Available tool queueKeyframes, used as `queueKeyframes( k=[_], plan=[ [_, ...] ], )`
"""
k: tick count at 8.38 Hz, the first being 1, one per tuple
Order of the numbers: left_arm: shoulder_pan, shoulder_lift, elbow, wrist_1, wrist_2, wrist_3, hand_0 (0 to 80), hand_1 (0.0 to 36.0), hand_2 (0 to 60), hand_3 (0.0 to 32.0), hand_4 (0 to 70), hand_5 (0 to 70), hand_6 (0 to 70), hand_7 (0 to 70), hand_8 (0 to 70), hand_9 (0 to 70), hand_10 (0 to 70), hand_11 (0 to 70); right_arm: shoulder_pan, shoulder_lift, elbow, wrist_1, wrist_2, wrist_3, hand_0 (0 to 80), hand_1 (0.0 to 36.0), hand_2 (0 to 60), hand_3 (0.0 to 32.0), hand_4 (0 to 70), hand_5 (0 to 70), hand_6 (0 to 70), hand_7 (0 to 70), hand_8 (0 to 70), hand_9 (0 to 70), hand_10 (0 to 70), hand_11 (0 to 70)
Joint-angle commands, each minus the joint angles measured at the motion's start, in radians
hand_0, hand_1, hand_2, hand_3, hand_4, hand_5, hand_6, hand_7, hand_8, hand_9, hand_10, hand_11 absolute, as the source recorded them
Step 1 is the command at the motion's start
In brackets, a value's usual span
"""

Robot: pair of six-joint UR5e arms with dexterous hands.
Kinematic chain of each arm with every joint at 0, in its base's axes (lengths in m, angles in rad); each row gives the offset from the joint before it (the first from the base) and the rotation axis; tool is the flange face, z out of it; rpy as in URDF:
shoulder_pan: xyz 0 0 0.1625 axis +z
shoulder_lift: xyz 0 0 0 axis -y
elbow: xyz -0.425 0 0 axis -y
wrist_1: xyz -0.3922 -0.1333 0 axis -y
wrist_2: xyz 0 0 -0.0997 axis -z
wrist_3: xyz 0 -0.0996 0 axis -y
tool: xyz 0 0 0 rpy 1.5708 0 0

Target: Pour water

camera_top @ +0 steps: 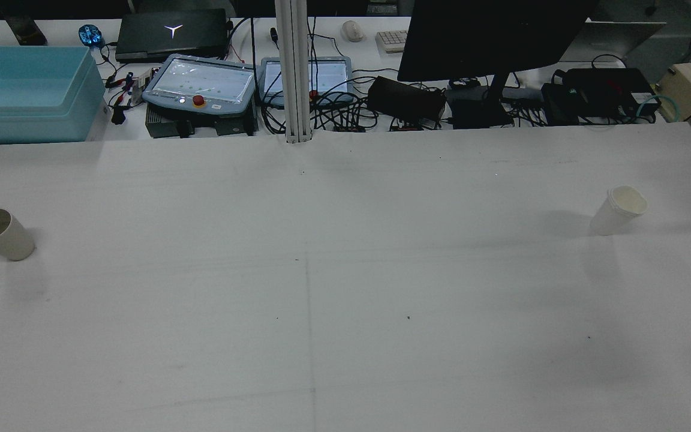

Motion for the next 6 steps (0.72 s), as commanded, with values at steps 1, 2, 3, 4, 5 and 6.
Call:
queueKeyframes(
  k=[1, 2, 3, 4, 5, 6],
  plan=[
    [0.069, -0.059, 0.026, 0.040, -0.032, 0.016, 63.2, 13.4, 0.0, 0.0, 18.3, 0.0, 3.6, 6.4, 4.1, 0.0, 0.0, 2.1, -0.007, 0.000, -0.001, 0.001, 0.002, 0.000, 57.9, 20.0, 0.0, 0.0, 0.0, 45.2, 8.6, 12.1, 2.4, 1.0, 0.0, 0.5],
    [0.071, -0.075, 0.038, 0.045, -0.032, 0.016, 63.5, 14.0, 0.0, 0.0, 18.0, 0.0, 3.4, 6.0, 3.8, 0.0, 0.0, 1.9, -0.007, 0.001, -0.002, 0.001, 0.002, 0.000, 57.9, 20.0, 0.0, 0.0, 0.0, 45.9, 8.6, 12.3, 2.5, 1.0, 0.0, 0.5],
    [0.071, -0.090, 0.055, 0.046, -0.032, 0.016, 62.7, 13.3, 0.0, 0.0, 18.4, 0.0, 3.4, 5.9, 3.7, 0.0, 0.0, 1.6, -0.007, 0.002, -0.001, 0.001, 0.002, 0.000, 58.0, 20.0, 0.0, 0.0, 0.0, 44.9, 8.7, 12.6, 2.5, 1.1, 0.0, 0.3],
    [0.071, -0.102, 0.067, 0.048, -0.032, 0.018, 60.9, 11.9, 0.0, 0.0, 18.5, 0.0, 3.4, 5.8, 3.4, 0.0, 0.0, 1.4, -0.007, 0.002, -0.002, 0.001, 0.002, 0.000, 57.6, 19.7, 0.0, 0.0, 0.0, 45.6, 8.9, 13.1, 2.8, 1.2, 0.0, 0.4],
    [0.071, -0.112, 0.075, 0.048, -0.032, 0.018, 60.2, 11.2, 0.0, 0.0, 18.4, 0.0, 3.5, 5.7, 3.3, 0.0, 0.0, 1.3, -0.007, 0.002, -0.002, 0.001, 0.002, 0.000, 57.7, 19.6, 0.0, 0.0, 0.0, 46.1, 9.0, 13.3, 2.7, 1.2, 0.0, 0.4],
    [0.071, -0.113, 0.075, 0.049, -0.032, 0.018, 59.5, 10.6, 0.0, 0.0, 18.9, 0.0, 3.8, 5.9, 3.1, 0.0, 0.0, 1.6, -0.007, 0.002, -0.004, 0.001, 0.002, 0.000, 57.4, 19.3, 0.0, 0.0, 0.0, 46.4, 8.8, 13.3, 2.7, 1.2, 0.0, 0.4]
  ],
)
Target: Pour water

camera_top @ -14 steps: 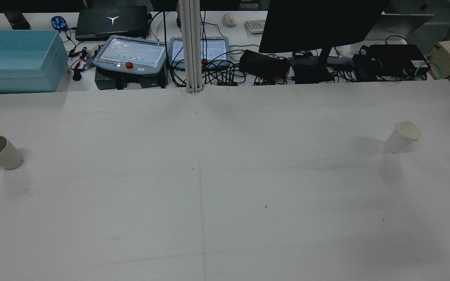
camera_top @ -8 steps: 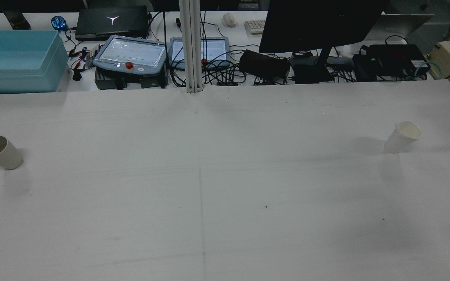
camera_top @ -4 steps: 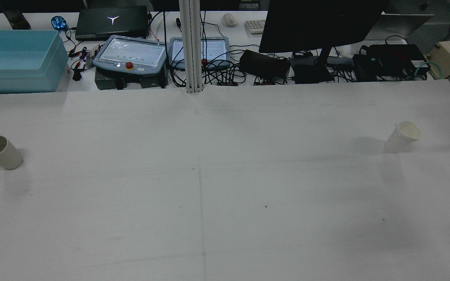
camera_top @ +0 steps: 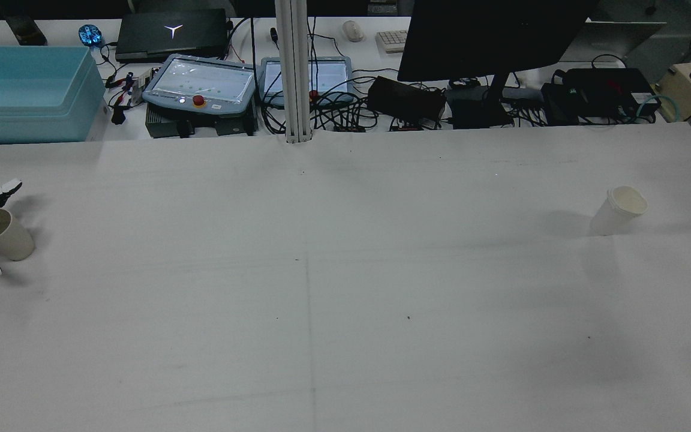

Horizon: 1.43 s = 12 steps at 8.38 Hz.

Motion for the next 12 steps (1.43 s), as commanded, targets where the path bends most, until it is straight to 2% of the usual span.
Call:
queueKeyframes(
  k=[1, 2, 3, 5, 6, 7, 8, 9, 11, 12],
  plan=[
    [0.002, -0.014, 0.010, 0.007, 0.000, 0.001, 59.4, 10.2, 0.0, 0.0, 19.1, 0.0, 3.8, 6.1, 3.4, 0.0, 0.0, 1.5, 0.000, 0.000, -0.003, 0.000, 0.000, 0.000, 57.1, 19.3, 0.0, 0.0, 0.0, 47.1, 8.9, 13.4, 2.7, 1.3, 0.0, 0.4],
    [0.002, -0.014, 0.008, 0.010, -0.002, -0.001, 61.6, 11.1, 0.0, 0.0, 23.9, 12.5, 4.0, 5.5, 3.7, 0.0, 0.3, 2.2, 0.000, 0.000, -0.008, 0.000, 0.000, 0.000, 57.2, 19.1, 0.0, 0.0, 0.0, 46.6, 9.0, 13.5, 2.8, 1.3, 0.0, 0.5],
    [0.002, -0.012, 0.004, 0.018, -0.025, -0.001, 64.2, 10.8, 0.0, 0.0, 35.4, 70.0, 4.2, 5.4, 4.1, 0.0, 1.3, 3.2, 0.001, -0.001, -0.010, 0.000, 0.000, 0.000, 56.6, 18.7, 0.0, 0.0, 0.0, 48.0, 8.7, 12.4, 2.7, 1.1, 0.0, 0.4],
    [0.002, -0.014, -0.007, 0.035, -0.040, -0.003, 63.1, 7.2, 0.0, 0.0, 66.0, 70.0, 7.5, 12.4, 5.8, 1.1, 3.5, 5.5, 0.001, -0.003, -0.022, 0.000, 0.000, 0.002, 56.0, 18.1, 0.0, 0.0, 0.0, 45.9, 7.8, 9.8, 2.5, 0.5, 0.0, 0.4],
    [0.002, -0.014, -0.010, 0.041, -0.042, -0.009, 62.3, 4.1, 0.0, 0.0, 70.0, 70.0, 11.4, 17.5, 7.6, 3.6, 5.4, 7.5, 0.001, -0.003, -0.025, 0.000, 0.000, 0.002, 56.0, 18.1, 0.0, 0.0, 0.0, 44.6, 6.9, 7.8, 2.4, 0.1, 0.0, 0.4],
    [0.002, -0.014, -0.013, 0.047, -0.042, -0.013, 72.2, 6.5, 0.0, 0.0, 70.0, 70.0, 14.1, 20.2, 9.4, 5.8, 6.3, 9.0, 0.001, -0.004, -0.026, 0.002, 0.000, 0.002, 56.0, 18.2, 0.0, 0.0, 0.0, 44.0, 6.2, 5.8, 2.1, 0.0, 0.0, 0.2],
    [0.002, -0.014, -0.022, 0.056, -0.042, -0.015, 80.0, 30.1, 12.0, 0.0, 70.0, 70.0, 17.6, 23.0, 12.2, 8.7, 8.9, 14.4, 0.003, -0.004, -0.028, 0.002, 0.000, 0.002, 56.0, 18.4, 0.0, 0.0, 0.0, 41.4, 5.6, 4.6, 1.9, 0.0, 0.0, 0.0],
    [0.002, -0.014, -0.027, 0.064, -0.042, -0.015, 80.0, 36.0, 60.0, 0.0, 70.0, 70.0, 18.7, 24.2, 13.0, 9.6, 9.8, 16.6, 0.003, -0.006, -0.030, 0.002, 0.000, 0.002, 56.0, 18.4, 0.0, 0.0, 0.0, 40.1, 5.3, 4.0, 1.8, 0.0, 0.0, 0.1],
    [0.002, -0.016, -0.068, 0.105, -0.042, -0.028, 80.0, 36.0, 60.0, 0.0, 70.0, 70.0, 18.4, 24.9, 12.4, 8.4, 9.3, 16.0, 0.006, -0.012, -0.037, 0.008, 0.000, 0.006, 55.8, 18.3, 0.0, 1.2, 0.0, 38.3, 4.4, 2.0, 1.6, 0.0, 0.0, 0.8],
    [0.002, -0.025, -0.096, 0.151, -0.039, -0.053, 80.0, 36.0, 60.0, 0.0, 70.0, 70.0, 18.6, 25.5, 12.4, 8.3, 9.0, 15.5, 0.009, -0.014, -0.042, 0.011, -0.002, 0.011, 55.6, 18.4, 0.0, 2.0, 0.0, 34.1, 3.9, 0.7, 1.5, 0.0, 0.0, 0.6]
  ],
)
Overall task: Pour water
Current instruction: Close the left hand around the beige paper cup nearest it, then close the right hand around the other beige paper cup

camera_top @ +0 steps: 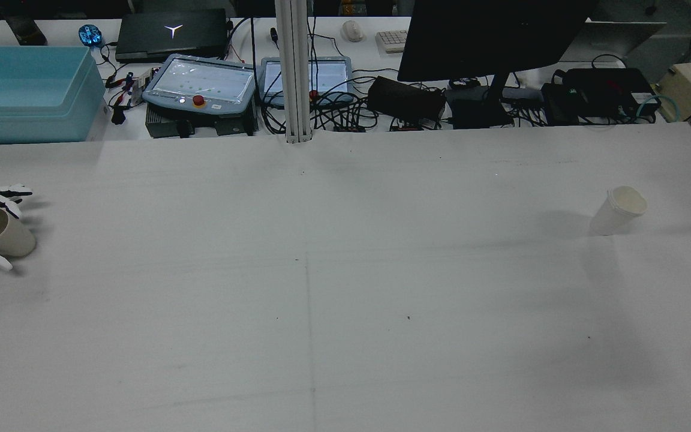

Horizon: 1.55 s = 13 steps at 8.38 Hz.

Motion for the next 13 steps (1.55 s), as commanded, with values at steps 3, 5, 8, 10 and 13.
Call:
queueKeyframes(
  k=[3, 5, 8, 10, 13],
  plan=[
    [0.000, 0.001, -0.163, 0.258, 0.012, -0.285, 80.0, 36.0, 60.0, 0.0, 70.0, 70.0, 19.6, 27.1, 12.5, 8.5, 8.2, 14.5, 0.023, -0.021, -0.098, 0.011, -0.011, 0.019, 56.6, 19.6, 0.0, 3.0, 0.0, 29.5, 4.3, 0.6, 1.9, 0.0, 0.0, 0.3],
    [0.000, -0.001, -0.295, 0.385, 0.012, -0.348, 80.0, 36.0, 60.0, 0.0, 70.0, 70.0, 19.3, 27.4, 12.5, 8.4, 7.5, 13.3, -0.010, 0.055, -0.495, 0.331, -0.005, -0.009, 60.5, 24.2, 0.1, 8.8, 0.0, 4.6, 5.5, 1.6, 2.4, 0.0, 0.0, 0.0],
    [0.002, -0.011, -0.326, 0.423, 0.008, -0.354, 80.0, 36.0, 60.0, 0.0, 70.0, 70.0, 18.8, 27.3, 12.4, 8.3, 7.6, 13.5, -0.052, 0.198, -0.868, 0.586, -0.003, -0.012, 73.6, 30.8, 10.1, 8.0, 6.1, 1.3, 7.3, 5.1, 2.5, 0.0, 0.0, 0.0],
    [0.000, -0.010, -0.326, 0.424, 0.005, -0.355, 80.0, 36.0, 60.0, 0.0, 70.0, 70.0, 18.5, 27.2, 12.4, 8.5, 7.7, 13.6, -0.131, 0.209, -0.846, 0.589, -0.003, -0.015, 80.0, 32.5, 8.3, 0.2, 8.5, 2.3, 7.8, 4.0, 2.0, 0.0, 0.0, 0.0],
    [-0.002, -0.001, -0.326, 0.426, 0.006, -0.366, 80.0, 36.0, 60.0, 0.0, 70.0, 70.0, 18.0, 27.1, 12.4, 8.5, 7.7, 13.6, -0.211, 0.211, -0.804, 0.589, 0.027, -0.075, 78.1, 30.7, 2.3, 0.0, 2.4, 5.7, 5.2, 0.0, 0.2, 0.0, 0.0, 0.0]
  ],
)
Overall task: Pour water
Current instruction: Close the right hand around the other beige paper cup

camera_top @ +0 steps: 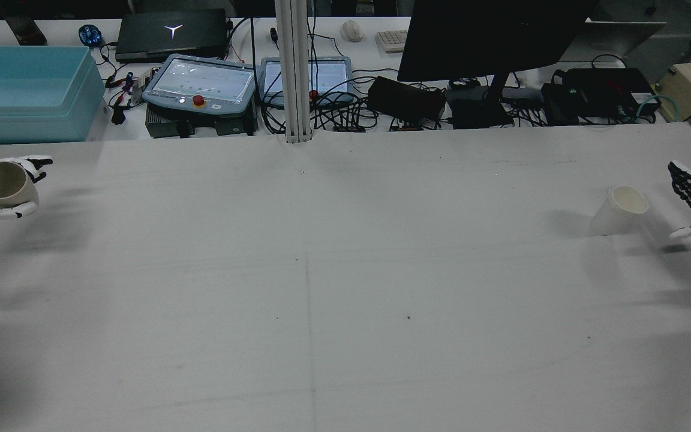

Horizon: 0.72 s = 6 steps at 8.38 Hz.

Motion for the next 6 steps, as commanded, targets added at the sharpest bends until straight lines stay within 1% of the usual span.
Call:
queueKeyframes(
  k=[1, 2, 3, 4, 5, 6],
  plan=[
    [-0.001, 0.003, 0.000, 0.001, 0.001, -0.003, 80.0, 36.0, 60.0, 0.0, 70.0, 70.0, 17.7, 26.8, 12.4, 8.5, 7.6, 13.5, -0.089, 0.002, 0.041, 0.001, 0.067, -0.022, 80.0, 31.2, 0.5, 0.2, 0.0, 4.9, 3.8, 0.0, 0.0, 0.0, 0.0, 0.0],
    [-0.001, 0.006, 0.000, 0.001, 0.001, -0.005, 80.0, 36.0, 60.0, 0.0, 70.0, 70.0, 17.9, 26.9, 12.4, 8.5, 7.6, 13.5, -0.123, 0.004, 0.063, 0.001, 0.102, -0.024, 80.0, 31.3, 0.0, 3.8, 0.0, 5.4, 2.8, 0.0, 0.0, 0.0, 0.0, 0.0],
    [-0.001, 0.005, 0.003, -0.002, 0.001, -0.003, 80.0, 36.0, 60.0, 0.0, 70.0, 70.0, 18.1, 27.1, 12.5, 8.7, 7.8, 13.8, -0.161, 0.004, 0.099, -0.012, 0.144, -0.024, 80.0, 32.3, 0.2, 3.2, 0.0, 9.5, 3.6, 0.0, 0.0, 0.0, 0.0, 0.0],
    [0.000, 0.006, 0.010, -0.007, 0.001, -0.003, 80.0, 36.0, 60.0, 0.0, 70.0, 70.0, 18.0, 26.9, 12.5, 8.7, 7.8, 13.8, -0.203, 0.004, 0.108, -0.015, 0.199, -0.025, 80.0, 33.7, 4.6, 0.8, 0.0, 17.1, 4.5, 0.4, 0.0, 0.0, 0.0, 0.0],
    [-0.001, 0.007, 0.013, -0.013, 0.001, -0.003, 80.0, 36.0, 60.0, 0.0, 70.0, 70.0, 18.1, 26.8, 12.6, 8.8, 7.8, 13.8, -0.233, 0.008, 0.110, -0.015, 0.239, -0.022, 80.0, 33.5, 5.8, 0.0, 0.3, 22.4, 5.8, 3.0, 0.1, 0.0, 0.0, 0.0],
    [-0.001, 0.014, 0.013, -0.019, 0.001, -0.003, 80.0, 36.0, 60.0, 0.0, 70.0, 70.0, 18.3, 26.9, 12.7, 8.9, 8.1, 14.2, -0.244, 0.016, 0.110, -0.016, 0.245, -0.021, 80.0, 34.0, 8.4, 0.0, 2.0, 28.3, 6.7, 5.5, 0.5, 0.0, 0.0, 0.0]
  ],
)
